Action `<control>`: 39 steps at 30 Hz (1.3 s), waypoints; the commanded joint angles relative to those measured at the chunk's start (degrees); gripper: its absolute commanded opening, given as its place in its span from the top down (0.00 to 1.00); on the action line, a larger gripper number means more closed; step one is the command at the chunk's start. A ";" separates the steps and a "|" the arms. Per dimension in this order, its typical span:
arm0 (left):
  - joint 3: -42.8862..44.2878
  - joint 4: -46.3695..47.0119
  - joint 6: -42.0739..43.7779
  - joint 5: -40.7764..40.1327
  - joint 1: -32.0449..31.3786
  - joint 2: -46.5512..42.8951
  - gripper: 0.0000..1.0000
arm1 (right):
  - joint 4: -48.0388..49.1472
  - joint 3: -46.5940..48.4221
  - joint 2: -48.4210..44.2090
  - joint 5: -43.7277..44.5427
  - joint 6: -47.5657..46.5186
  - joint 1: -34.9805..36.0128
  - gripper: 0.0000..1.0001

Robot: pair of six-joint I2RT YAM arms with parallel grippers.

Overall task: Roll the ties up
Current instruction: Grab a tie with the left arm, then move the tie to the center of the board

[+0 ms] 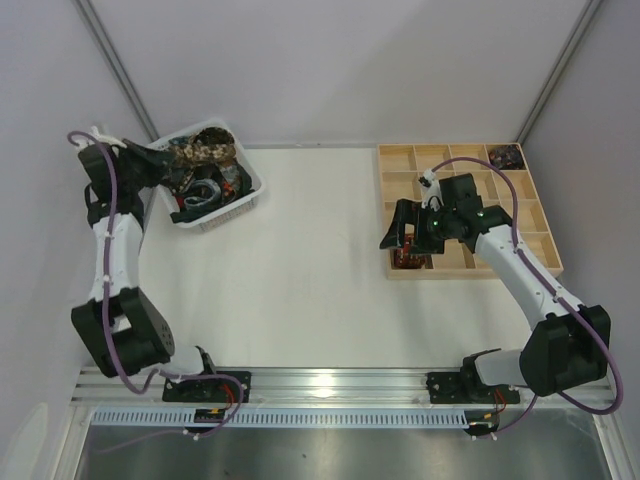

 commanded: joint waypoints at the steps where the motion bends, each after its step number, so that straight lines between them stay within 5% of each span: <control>1: 7.67 -0.37 -4.27 0.83 -2.25 -9.09 1.00 | -1.45 2.72 -0.29 0.81 -0.77 0.07 0.03; 5: 12.50 -4.33 -7.88 1.79 -2.95 -14.63 1.00 | -1.89 2.64 -0.81 1.25 -0.16 1.65 0.03; 10: 31.02 -15.22 -7.80 2.32 -0.85 -18.15 0.99 | -1.27 3.07 -1.52 0.46 0.63 4.37 0.03; 17: 61.07 -29.03 -13.32 13.02 15.66 -15.61 0.99 | -2.07 3.78 -3.09 -1.03 1.51 6.13 0.03; 21: 58.40 -25.20 -20.44 18.83 20.95 -16.92 1.00 | -2.42 2.29 -4.59 -2.35 2.30 7.10 0.03; 29: 55.41 -21.91 -24.33 24.28 20.78 -17.37 1.00 | -2.77 -0.70 -5.56 -3.58 3.27 7.72 0.03; 32: 48.22 -26.21 -17.66 20.46 15.70 -20.43 0.99 | -2.42 -1.23 -5.47 -3.06 3.27 7.72 0.03; 35: 33.21 -24.05 -14.75 11.86 3.59 -24.56 1.00 | -2.77 -0.71 -4.34 -2.53 3.27 7.72 0.03; 39: 17.65 -22.38 -10.70 -0.64 -20.55 -22.65 1.00 | -0.75 -1.49 -3.28 -2.79 4.50 7.72 0.03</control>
